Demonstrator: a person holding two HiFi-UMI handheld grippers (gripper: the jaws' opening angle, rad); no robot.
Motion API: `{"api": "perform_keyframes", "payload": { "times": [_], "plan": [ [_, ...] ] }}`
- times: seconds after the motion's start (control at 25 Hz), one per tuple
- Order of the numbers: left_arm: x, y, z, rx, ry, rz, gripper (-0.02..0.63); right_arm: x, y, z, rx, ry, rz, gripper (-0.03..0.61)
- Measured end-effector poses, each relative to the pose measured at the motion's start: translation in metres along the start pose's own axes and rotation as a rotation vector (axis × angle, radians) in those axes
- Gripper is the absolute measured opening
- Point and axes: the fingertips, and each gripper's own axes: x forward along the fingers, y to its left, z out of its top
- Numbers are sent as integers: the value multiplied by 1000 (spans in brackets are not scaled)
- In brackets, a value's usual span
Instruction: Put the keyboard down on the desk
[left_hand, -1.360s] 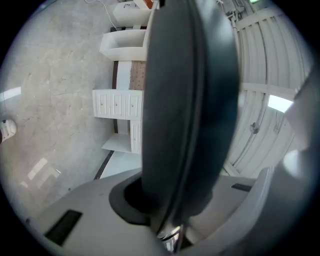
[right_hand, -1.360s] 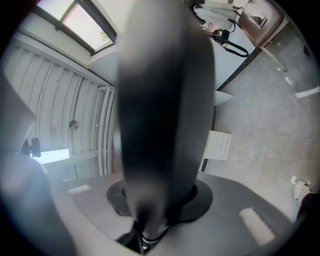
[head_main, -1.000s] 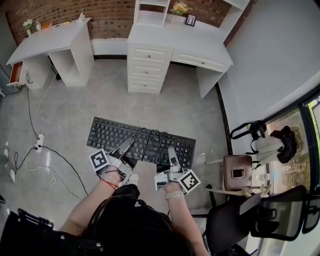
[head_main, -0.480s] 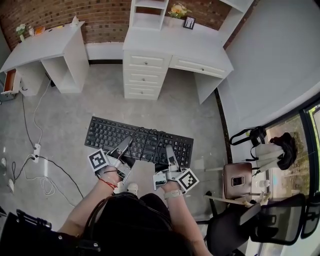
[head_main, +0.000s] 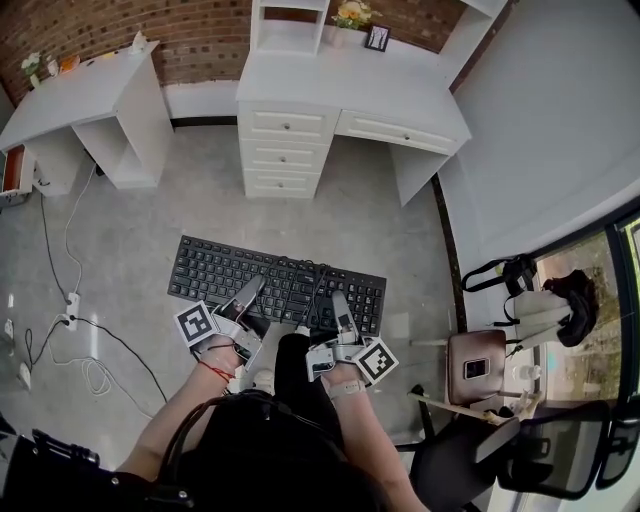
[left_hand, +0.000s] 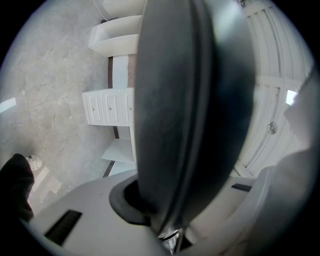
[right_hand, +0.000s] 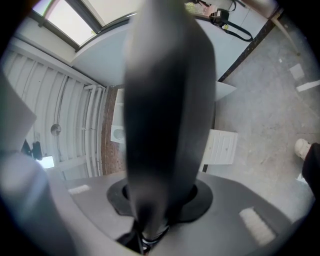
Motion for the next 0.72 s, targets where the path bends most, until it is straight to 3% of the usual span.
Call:
{"api": "perform_keyframes", "payload": {
  "times": [0.28,0.72],
  "plan": [
    [51,0,39,-22,-84,-23,69,72,-5,25,-19,71,11,80],
    [153,-5,74,-22,-93,-44,69,160,-14,89,-34,81,14,80]
  ]
}}
